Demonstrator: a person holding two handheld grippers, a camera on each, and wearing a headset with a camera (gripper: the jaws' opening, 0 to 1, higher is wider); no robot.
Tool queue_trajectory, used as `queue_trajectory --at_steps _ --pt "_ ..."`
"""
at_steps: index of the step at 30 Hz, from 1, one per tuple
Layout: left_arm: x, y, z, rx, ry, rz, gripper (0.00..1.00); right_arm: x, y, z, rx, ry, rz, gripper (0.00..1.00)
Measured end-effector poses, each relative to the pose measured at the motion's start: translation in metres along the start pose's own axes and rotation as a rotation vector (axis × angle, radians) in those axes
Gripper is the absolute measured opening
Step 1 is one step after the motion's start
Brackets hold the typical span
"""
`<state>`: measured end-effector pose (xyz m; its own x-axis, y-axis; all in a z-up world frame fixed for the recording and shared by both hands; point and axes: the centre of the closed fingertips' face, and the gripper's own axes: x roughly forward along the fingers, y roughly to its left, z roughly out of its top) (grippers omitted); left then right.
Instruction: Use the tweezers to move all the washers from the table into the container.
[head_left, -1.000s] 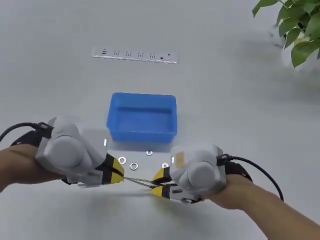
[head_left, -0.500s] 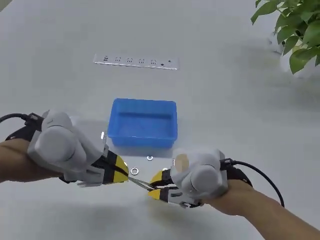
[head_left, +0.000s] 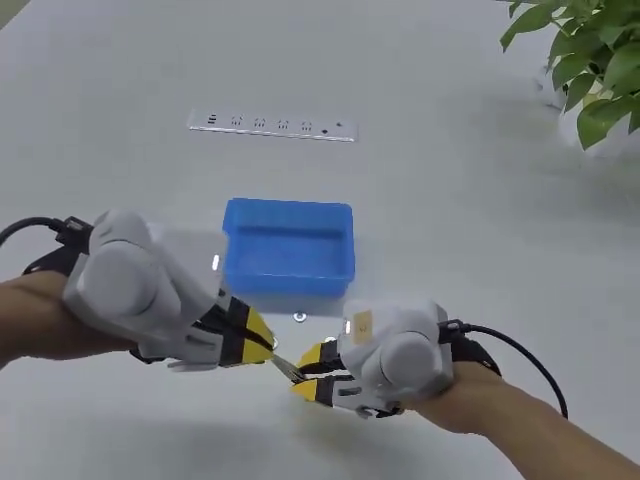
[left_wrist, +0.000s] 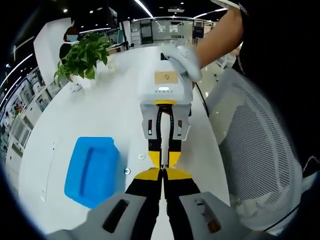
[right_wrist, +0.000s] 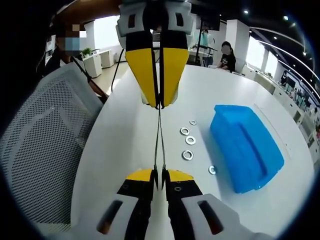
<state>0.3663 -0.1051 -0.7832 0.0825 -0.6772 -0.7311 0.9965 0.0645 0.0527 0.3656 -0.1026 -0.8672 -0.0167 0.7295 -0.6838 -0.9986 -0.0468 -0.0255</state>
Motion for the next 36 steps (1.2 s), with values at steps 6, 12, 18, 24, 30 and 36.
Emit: queue_trajectory --at_steps 6,12,18,24,30,36 --pt "0.0 0.0 0.011 0.013 -0.018 -0.006 0.05 0.002 0.001 0.007 0.005 -0.018 0.003 0.11" --pt "0.006 -0.004 0.016 0.025 -0.026 -0.022 0.05 0.005 0.004 0.006 -0.001 -0.018 0.009 0.11" --pt "0.008 -0.004 0.02 0.036 -0.037 -0.025 0.05 0.002 0.004 0.005 0.005 -0.022 0.007 0.11" --pt "0.011 -0.004 0.016 0.039 -0.023 -0.035 0.07 0.002 0.004 0.005 0.007 -0.022 0.006 0.11" --pt "0.014 -0.004 0.014 0.04 -0.021 -0.036 0.08 0.002 0.003 0.004 0.007 -0.021 0.005 0.1" --pt "0.017 -0.004 0.012 0.038 -0.025 -0.041 0.06 0.002 0.004 0.004 0.002 -0.019 0.006 0.1"
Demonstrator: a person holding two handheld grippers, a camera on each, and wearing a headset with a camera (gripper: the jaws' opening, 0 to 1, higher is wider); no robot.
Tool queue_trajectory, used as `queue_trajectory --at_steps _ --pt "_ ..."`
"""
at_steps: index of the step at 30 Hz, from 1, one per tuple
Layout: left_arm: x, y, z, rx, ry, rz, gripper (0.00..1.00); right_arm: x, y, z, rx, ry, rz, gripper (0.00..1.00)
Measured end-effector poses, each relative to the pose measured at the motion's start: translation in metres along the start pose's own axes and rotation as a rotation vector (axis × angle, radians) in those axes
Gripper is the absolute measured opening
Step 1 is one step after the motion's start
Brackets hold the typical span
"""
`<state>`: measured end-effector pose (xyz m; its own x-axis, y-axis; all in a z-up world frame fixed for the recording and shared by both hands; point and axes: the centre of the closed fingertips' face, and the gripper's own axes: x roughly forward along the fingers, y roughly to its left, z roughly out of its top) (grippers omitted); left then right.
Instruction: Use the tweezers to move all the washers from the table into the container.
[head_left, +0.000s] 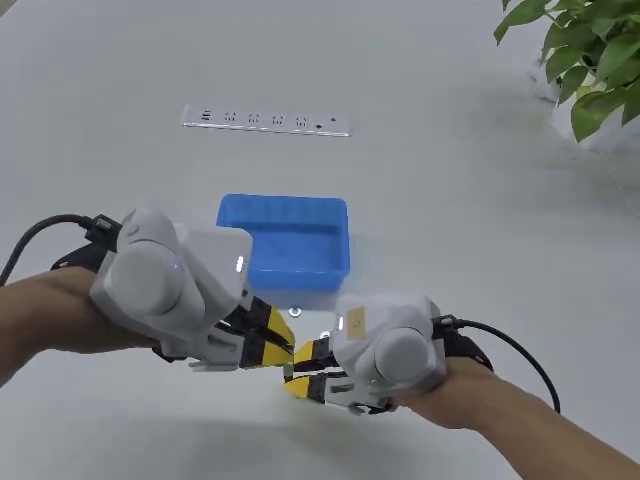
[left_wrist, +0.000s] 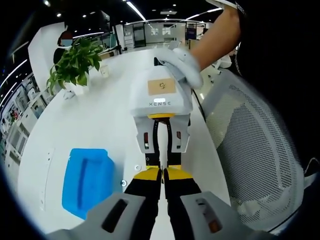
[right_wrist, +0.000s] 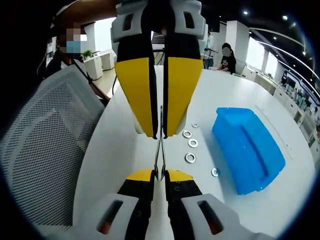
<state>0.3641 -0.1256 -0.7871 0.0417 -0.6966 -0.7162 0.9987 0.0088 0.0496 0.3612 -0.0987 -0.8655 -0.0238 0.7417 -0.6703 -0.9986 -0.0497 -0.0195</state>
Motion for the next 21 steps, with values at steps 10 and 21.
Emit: queue_trajectory --at_steps 10,21 --pt "-0.0011 -0.0002 0.0002 -0.016 -0.017 -0.006 0.05 0.0002 0.0003 0.0001 0.002 -0.003 0.0 0.11" --pt "-0.0064 -0.0007 0.0003 -0.011 -0.01 -0.005 0.05 -0.0011 -0.0015 0.0044 0.0 -0.01 -0.008 0.12"
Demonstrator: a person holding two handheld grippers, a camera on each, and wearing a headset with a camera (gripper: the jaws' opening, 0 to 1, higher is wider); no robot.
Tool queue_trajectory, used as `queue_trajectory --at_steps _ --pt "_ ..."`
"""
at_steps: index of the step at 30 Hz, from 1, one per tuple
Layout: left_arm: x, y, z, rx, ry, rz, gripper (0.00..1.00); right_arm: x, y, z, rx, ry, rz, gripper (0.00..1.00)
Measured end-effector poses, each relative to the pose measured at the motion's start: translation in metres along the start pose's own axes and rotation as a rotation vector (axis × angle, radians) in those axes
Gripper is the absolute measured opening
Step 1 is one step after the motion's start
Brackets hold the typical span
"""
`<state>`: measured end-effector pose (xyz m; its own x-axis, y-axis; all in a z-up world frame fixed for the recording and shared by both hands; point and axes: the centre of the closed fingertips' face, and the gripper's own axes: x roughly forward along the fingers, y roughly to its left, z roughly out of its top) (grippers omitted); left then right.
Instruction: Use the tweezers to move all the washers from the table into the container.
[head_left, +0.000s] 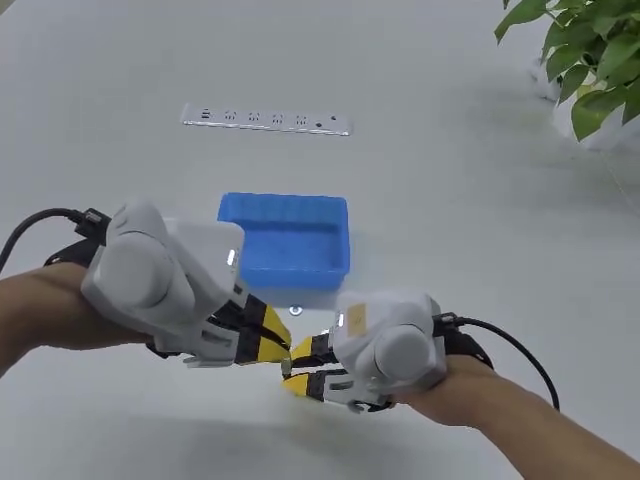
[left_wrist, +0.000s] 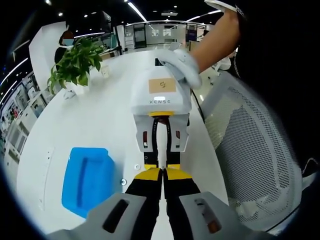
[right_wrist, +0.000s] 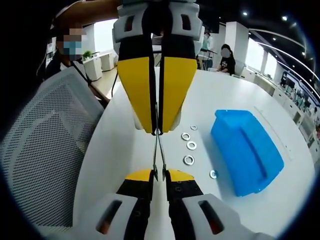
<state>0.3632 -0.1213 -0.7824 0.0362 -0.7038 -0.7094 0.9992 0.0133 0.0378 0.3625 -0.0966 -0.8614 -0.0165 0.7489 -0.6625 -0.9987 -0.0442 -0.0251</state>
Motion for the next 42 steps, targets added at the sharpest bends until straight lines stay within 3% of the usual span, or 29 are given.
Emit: queue_trajectory --at_steps 18,42 --pt "-0.001 0.015 0.011 0.036 -0.004 0.015 0.05 -0.012 -0.02 -0.001 0.0 -0.009 -0.046 0.12" --pt "0.012 0.039 0.02 0.067 0.0 0.002 0.05 -0.024 -0.044 -0.016 0.022 0.0 -0.095 0.12"
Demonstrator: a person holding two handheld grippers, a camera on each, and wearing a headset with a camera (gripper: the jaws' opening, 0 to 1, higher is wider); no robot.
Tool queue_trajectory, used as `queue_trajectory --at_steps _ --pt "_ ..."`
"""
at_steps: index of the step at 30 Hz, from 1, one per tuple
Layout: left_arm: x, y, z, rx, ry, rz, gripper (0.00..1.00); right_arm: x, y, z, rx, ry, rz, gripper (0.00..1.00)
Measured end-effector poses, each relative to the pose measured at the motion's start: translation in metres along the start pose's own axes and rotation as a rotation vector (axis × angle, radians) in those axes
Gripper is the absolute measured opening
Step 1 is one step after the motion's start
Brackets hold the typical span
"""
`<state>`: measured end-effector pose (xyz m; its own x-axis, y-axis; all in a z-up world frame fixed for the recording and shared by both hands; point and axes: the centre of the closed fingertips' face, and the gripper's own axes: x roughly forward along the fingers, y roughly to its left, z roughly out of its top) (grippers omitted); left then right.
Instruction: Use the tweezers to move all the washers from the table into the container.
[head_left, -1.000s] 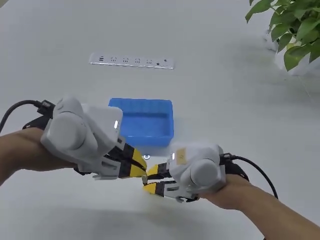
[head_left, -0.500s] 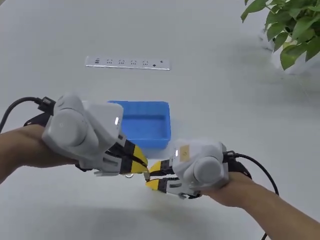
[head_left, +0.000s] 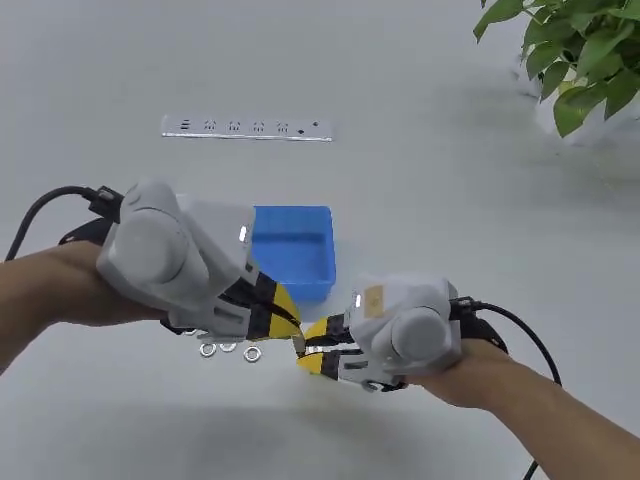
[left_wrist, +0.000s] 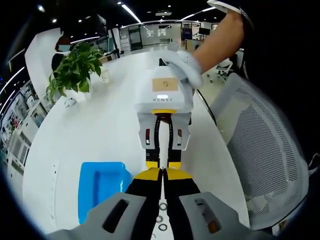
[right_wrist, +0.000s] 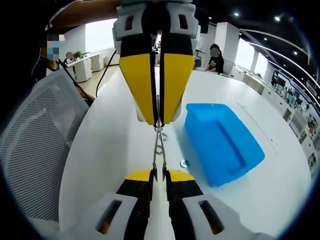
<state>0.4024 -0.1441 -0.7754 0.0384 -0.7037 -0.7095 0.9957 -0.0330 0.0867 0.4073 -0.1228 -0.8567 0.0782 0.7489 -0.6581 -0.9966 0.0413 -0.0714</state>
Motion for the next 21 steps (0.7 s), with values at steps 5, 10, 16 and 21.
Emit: queue_trajectory --at_steps 5,10,16,21 --pt "0.003 0.004 0.001 0.006 0.002 -0.007 0.05 -0.002 -0.004 -0.003 0.008 0.001 -0.009 0.12" --pt "0.006 0.006 0.001 0.013 0.006 -0.019 0.05 -0.002 -0.007 -0.007 0.013 0.004 -0.012 0.12" --pt "0.008 0.009 0.001 0.022 0.012 -0.03 0.05 -0.002 -0.009 -0.01 0.019 0.004 -0.016 0.12" --pt "0.011 0.011 0.001 0.027 0.02 -0.04 0.05 -0.002 -0.011 -0.012 0.027 0.001 -0.018 0.12"
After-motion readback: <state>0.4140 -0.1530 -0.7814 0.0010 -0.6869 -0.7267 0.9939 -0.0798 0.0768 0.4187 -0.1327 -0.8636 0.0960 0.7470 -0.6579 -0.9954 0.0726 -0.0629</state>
